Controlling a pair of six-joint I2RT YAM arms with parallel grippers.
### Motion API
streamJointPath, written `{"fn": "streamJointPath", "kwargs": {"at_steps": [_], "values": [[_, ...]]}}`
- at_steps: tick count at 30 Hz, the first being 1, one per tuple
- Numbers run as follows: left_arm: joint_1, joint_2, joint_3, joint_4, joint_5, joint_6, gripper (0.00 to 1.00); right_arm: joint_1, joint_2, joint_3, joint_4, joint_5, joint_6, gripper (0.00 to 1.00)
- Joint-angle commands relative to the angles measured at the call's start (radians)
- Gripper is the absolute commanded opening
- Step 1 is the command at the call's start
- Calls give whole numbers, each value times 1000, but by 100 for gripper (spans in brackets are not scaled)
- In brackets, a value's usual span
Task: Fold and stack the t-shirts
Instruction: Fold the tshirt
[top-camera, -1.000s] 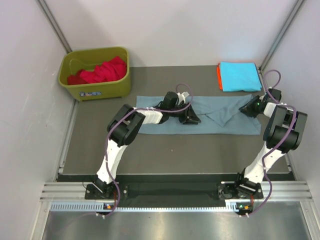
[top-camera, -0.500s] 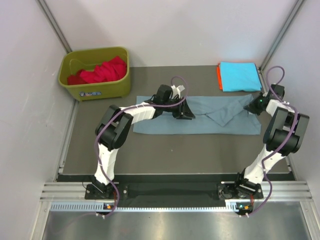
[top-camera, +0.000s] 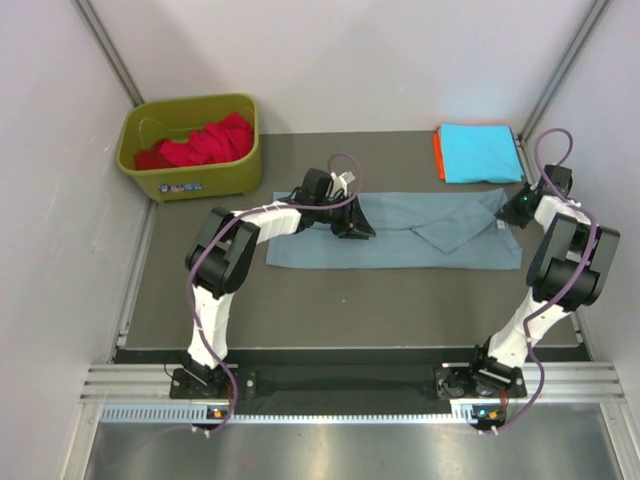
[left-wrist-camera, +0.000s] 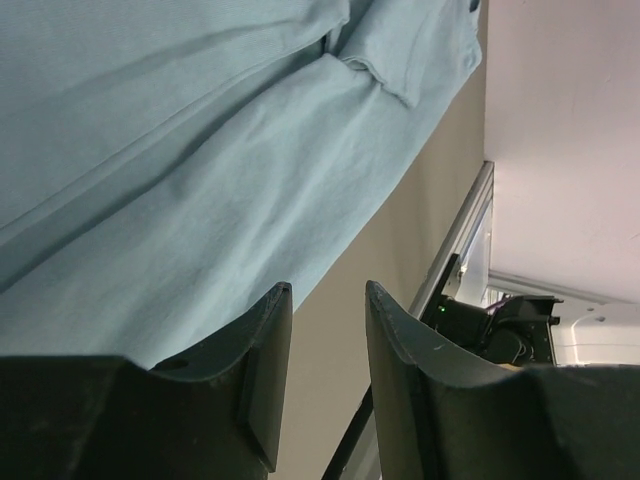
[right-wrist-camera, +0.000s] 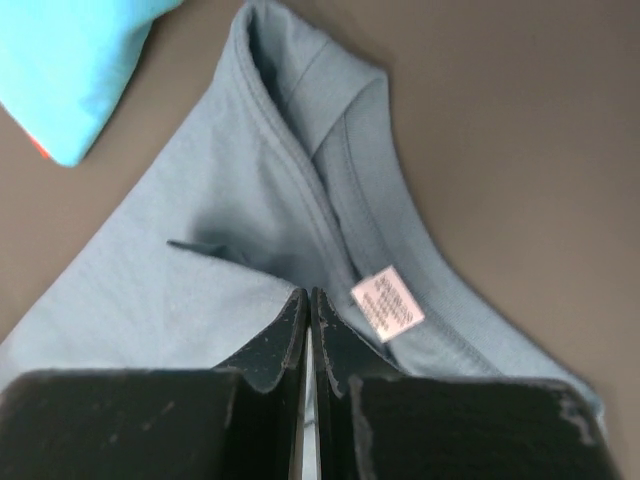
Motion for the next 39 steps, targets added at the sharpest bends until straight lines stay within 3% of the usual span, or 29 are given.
{"fn": "streamJointPath", "kwargs": {"at_steps": [1,5,8,11,16,22,28,39], "values": [[10,-75,3,-45,23,50,40,-12,39,60,13,35,-50,2],[10,-73,24,-52,36,97,42,-10,75,134,-70,72,-101,25],[9,-50,40,-22,52,97,43,1,32,157,-99,86,-127,35],[4,-15,60,58,66,36,43,16,-28,166,-109,87,-129,37],[-8,46,75,194,72,-97,42,76,-65,45,100,-156,32,32],[-37,96,103,310,37,-215,42,127,10,-90,417,-327,181,8],[-105,191,198,287,-77,-223,42,128,102,-108,585,-414,235,5],[-180,399,492,317,-175,-310,42,99,158,-131,617,-427,227,5]]}}
